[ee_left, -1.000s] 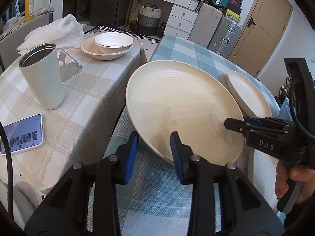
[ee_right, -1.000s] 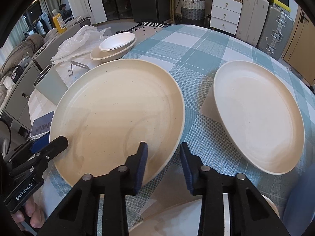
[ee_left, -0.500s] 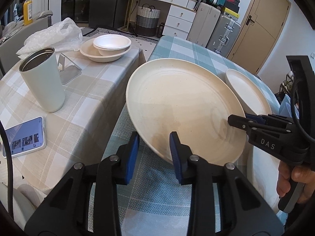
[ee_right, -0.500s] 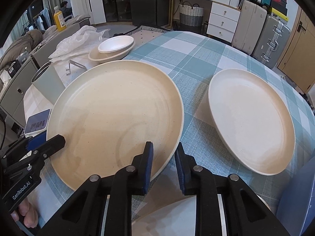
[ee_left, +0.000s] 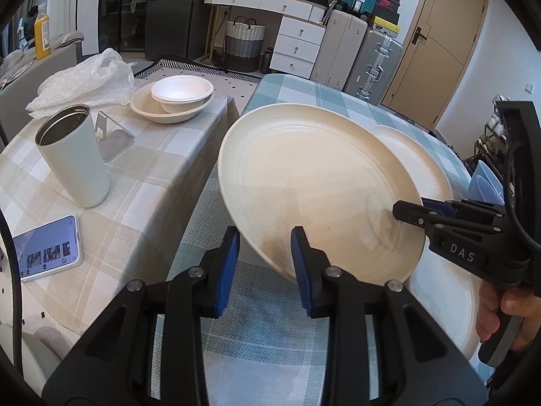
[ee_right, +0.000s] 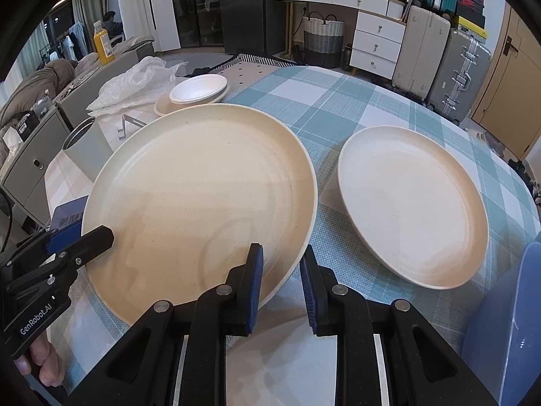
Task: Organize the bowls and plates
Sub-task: 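Lift the large cream plate with the left gripper and carry it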
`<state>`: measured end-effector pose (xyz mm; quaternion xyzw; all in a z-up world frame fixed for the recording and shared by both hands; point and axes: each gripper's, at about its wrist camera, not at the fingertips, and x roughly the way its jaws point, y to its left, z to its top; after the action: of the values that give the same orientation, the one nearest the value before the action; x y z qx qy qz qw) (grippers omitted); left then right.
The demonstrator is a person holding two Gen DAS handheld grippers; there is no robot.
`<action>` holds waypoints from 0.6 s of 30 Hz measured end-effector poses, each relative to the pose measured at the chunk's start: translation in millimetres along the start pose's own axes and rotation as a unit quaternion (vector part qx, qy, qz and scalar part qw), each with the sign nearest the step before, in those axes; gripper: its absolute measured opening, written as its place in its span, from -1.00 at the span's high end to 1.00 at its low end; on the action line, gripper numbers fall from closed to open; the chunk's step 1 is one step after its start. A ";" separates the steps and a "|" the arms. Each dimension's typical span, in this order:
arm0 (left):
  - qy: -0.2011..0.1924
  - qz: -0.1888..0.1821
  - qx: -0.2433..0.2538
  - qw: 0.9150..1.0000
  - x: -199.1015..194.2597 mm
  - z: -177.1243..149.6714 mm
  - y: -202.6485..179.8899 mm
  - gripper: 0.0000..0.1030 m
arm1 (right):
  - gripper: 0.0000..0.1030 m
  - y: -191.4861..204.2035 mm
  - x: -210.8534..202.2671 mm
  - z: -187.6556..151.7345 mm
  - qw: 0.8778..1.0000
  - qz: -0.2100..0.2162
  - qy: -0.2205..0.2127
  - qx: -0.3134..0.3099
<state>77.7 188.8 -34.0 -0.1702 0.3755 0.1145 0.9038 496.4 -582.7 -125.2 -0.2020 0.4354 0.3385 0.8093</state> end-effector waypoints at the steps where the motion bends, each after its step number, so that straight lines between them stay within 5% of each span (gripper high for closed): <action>1: -0.001 0.000 0.004 1.000 -2.2 0.2 -3.7 0.45 | 0.56 -1.4 -2.8 -1.0 1.000 -0.002 -0.001 0.001; 18: -0.025 -0.034 0.049 0.998 -48.6 -0.6 -58.6 0.45 | 0.56 -26.7 -74.2 -24.5 0.998 -0.029 -0.032 0.038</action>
<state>63.3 131.0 13.4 -0.1350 0.3523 0.0693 0.9235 472.8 -644.0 -75.2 -0.1725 0.4157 0.3044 0.8395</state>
